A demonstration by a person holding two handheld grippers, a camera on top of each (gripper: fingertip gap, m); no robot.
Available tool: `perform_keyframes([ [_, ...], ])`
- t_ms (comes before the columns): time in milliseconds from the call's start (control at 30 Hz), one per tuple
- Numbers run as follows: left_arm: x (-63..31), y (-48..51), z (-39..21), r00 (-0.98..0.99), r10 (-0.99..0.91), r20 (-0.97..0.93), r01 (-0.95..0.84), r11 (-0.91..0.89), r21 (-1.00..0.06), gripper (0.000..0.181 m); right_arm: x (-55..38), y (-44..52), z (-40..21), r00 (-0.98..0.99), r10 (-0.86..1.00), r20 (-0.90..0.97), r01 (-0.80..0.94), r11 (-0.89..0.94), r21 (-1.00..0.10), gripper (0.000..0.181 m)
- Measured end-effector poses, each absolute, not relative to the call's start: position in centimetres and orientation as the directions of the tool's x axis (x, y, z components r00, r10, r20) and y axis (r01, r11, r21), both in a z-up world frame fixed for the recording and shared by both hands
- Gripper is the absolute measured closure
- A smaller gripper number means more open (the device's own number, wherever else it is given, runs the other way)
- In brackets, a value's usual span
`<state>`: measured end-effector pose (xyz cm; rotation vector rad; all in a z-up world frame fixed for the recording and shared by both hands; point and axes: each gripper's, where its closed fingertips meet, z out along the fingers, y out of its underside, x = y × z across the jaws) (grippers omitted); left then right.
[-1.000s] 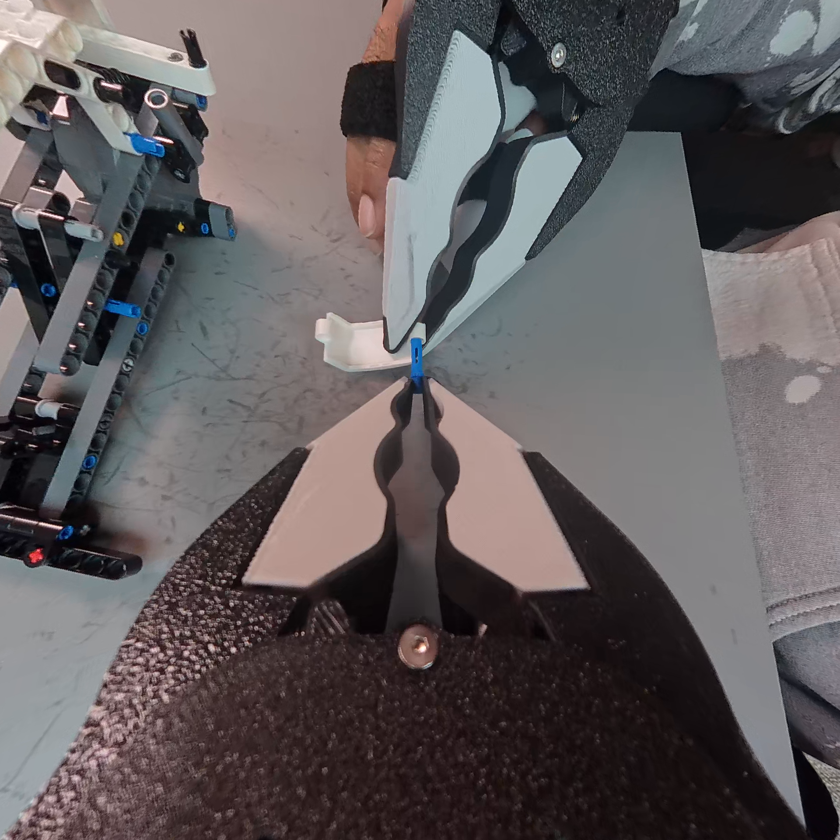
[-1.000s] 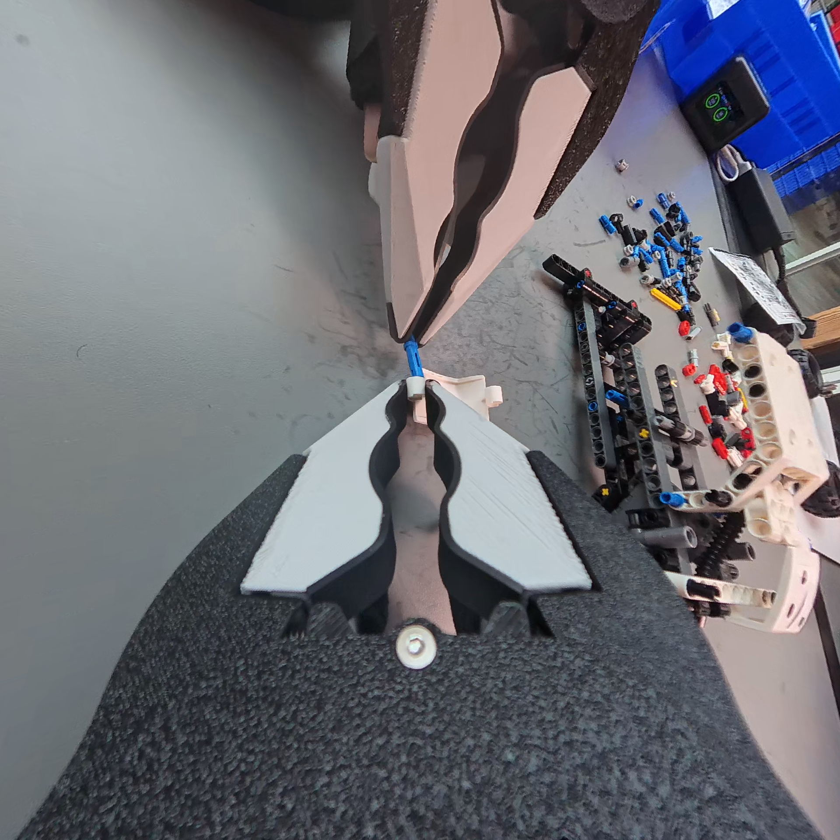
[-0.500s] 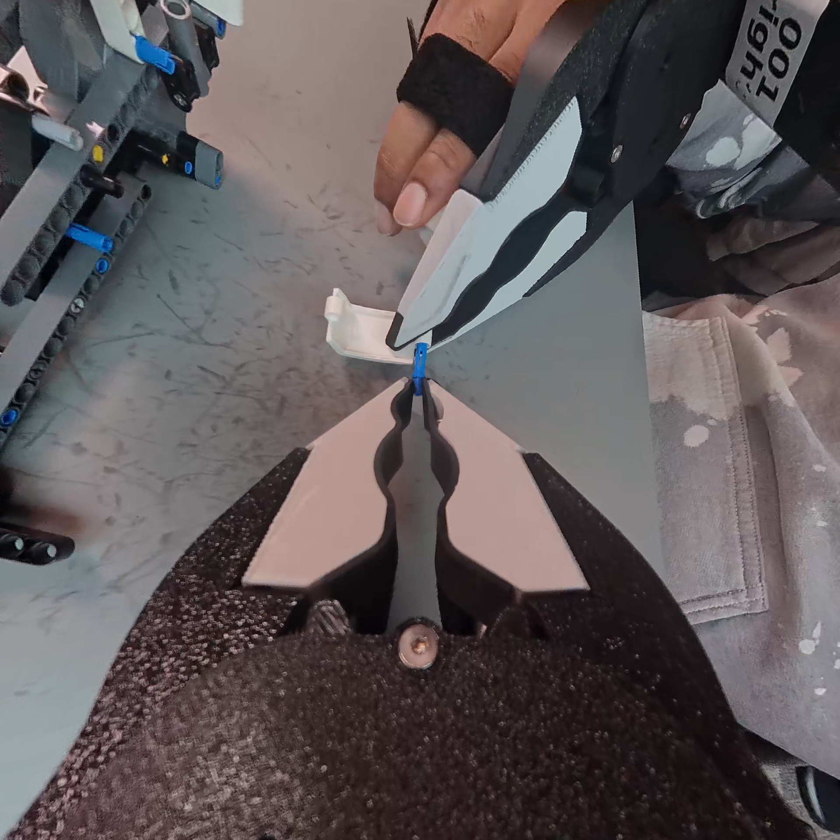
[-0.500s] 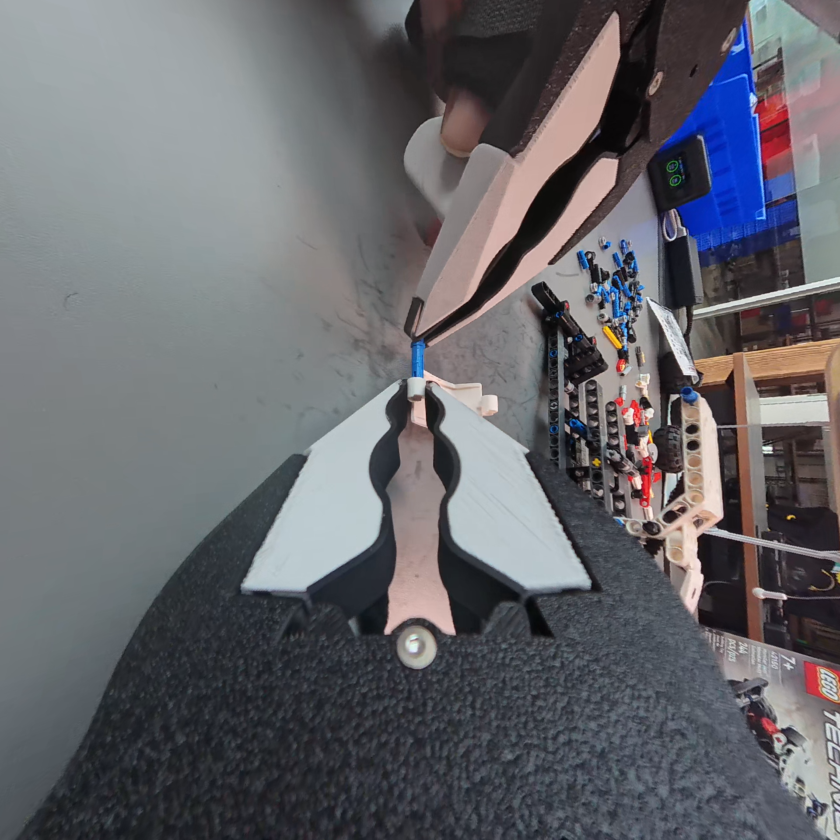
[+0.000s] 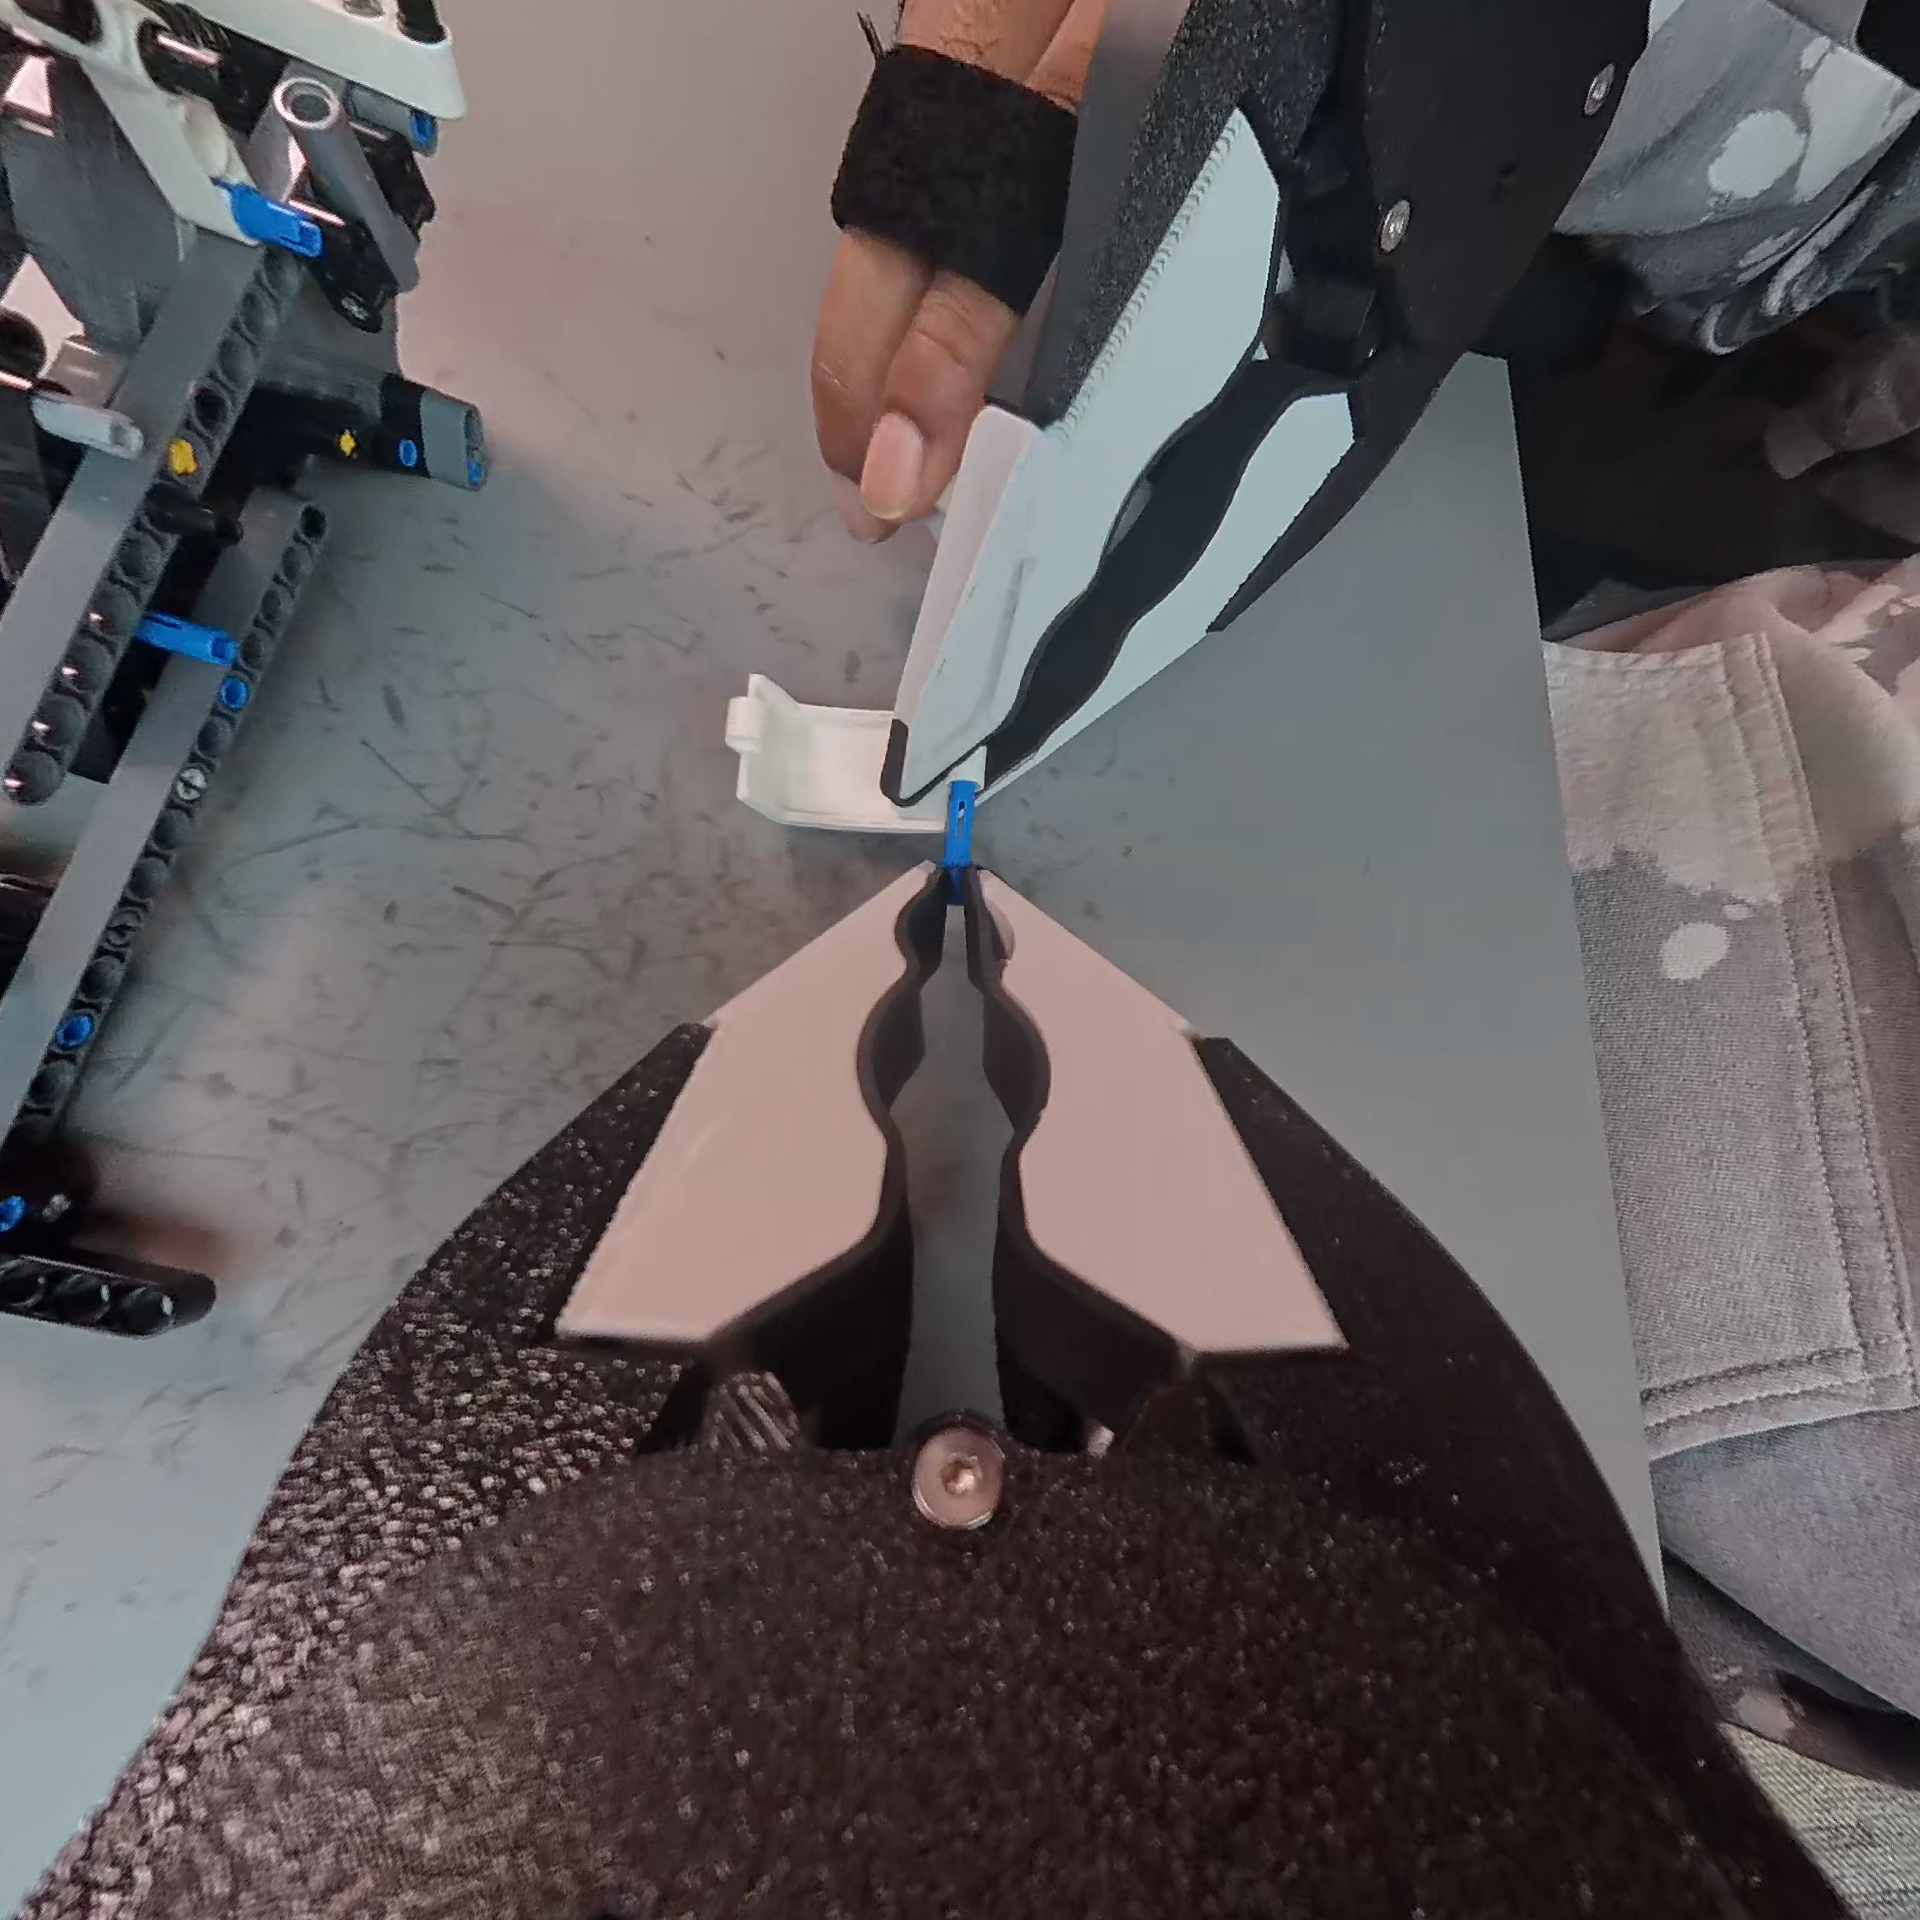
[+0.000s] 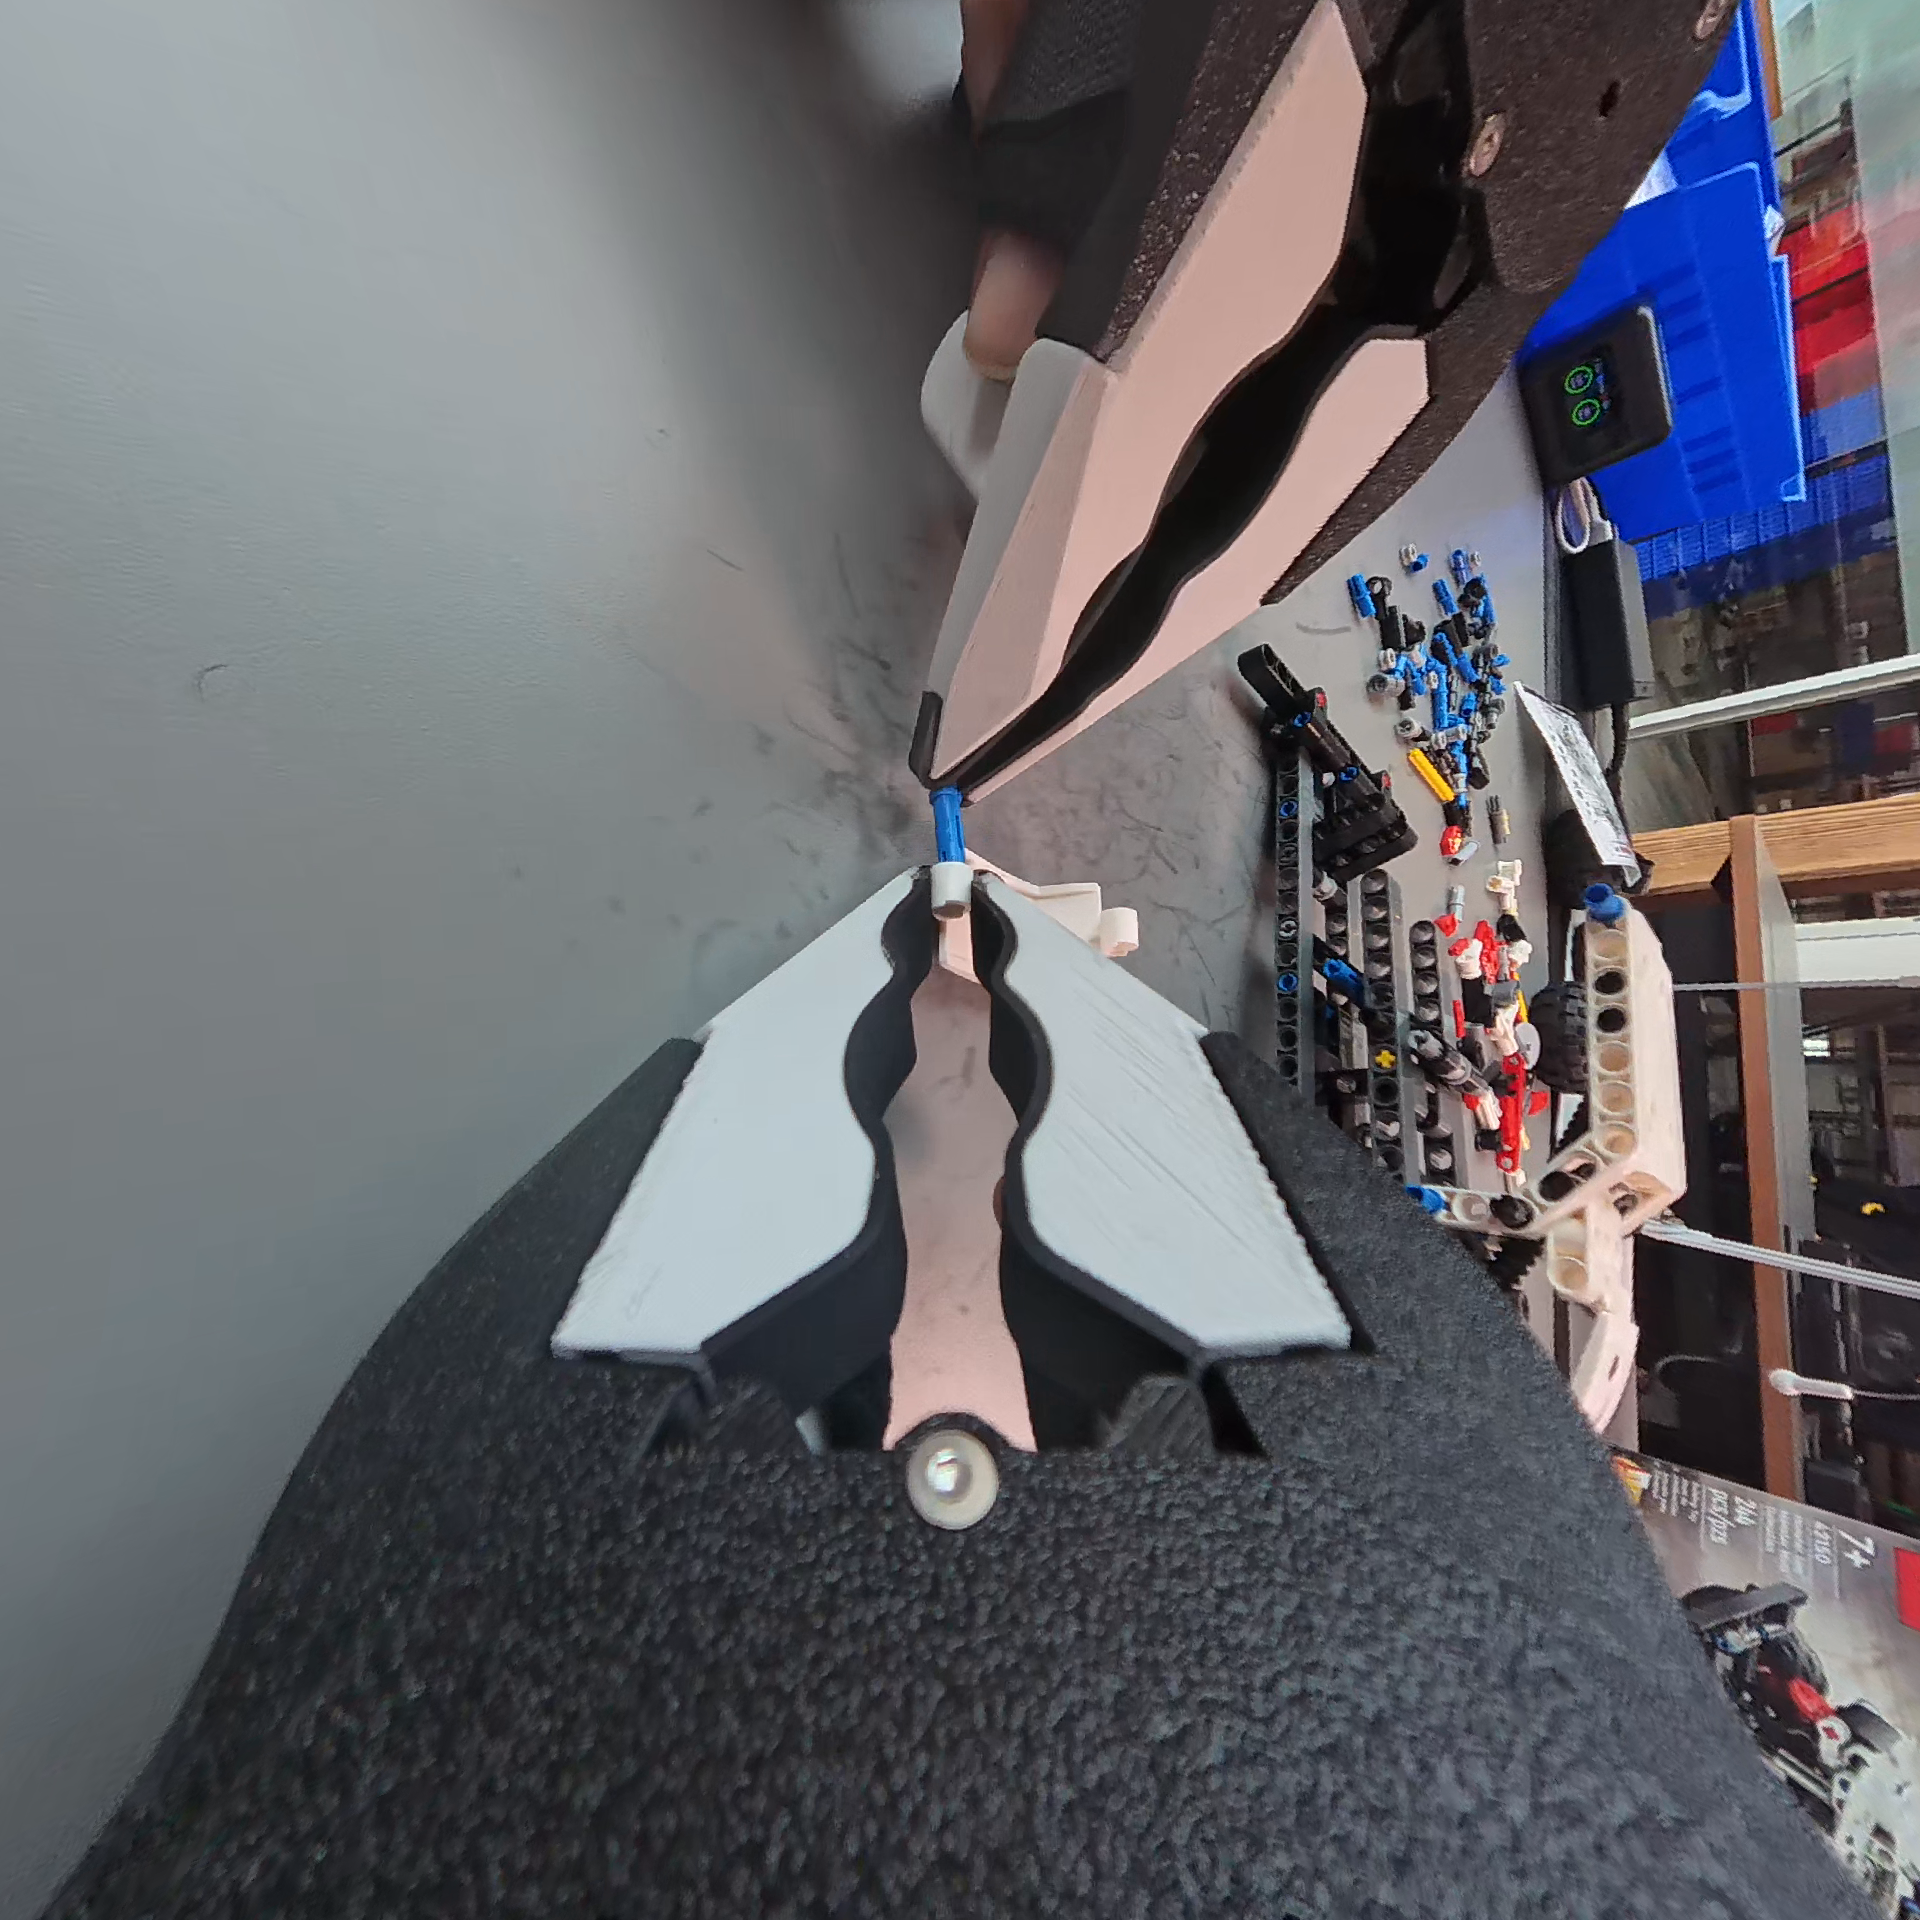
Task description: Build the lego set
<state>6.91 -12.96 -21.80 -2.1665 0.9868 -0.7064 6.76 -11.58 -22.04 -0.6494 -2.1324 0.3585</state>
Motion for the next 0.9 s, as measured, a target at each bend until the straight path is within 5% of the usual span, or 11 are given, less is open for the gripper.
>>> perform_keyframes([
  [333, 6.6, -12.9, -21.8, 0.549, -0.830, 0.102, -0.562, -0.456, -0.690, 0.179, 6.7, -11.7, -22.0, -0.511, 0.441, 0.738, 0.285, 0.897, -0.339, 0.175],
  [900, 7.4, -12.8, -21.3, 0.565, -0.783, 0.259, -0.401, -0.535, -0.744, 0.180, 6.6, -11.7, -22.0, -0.475, 0.527, 0.705, 0.306, 0.850, -0.430, 0.175],
])
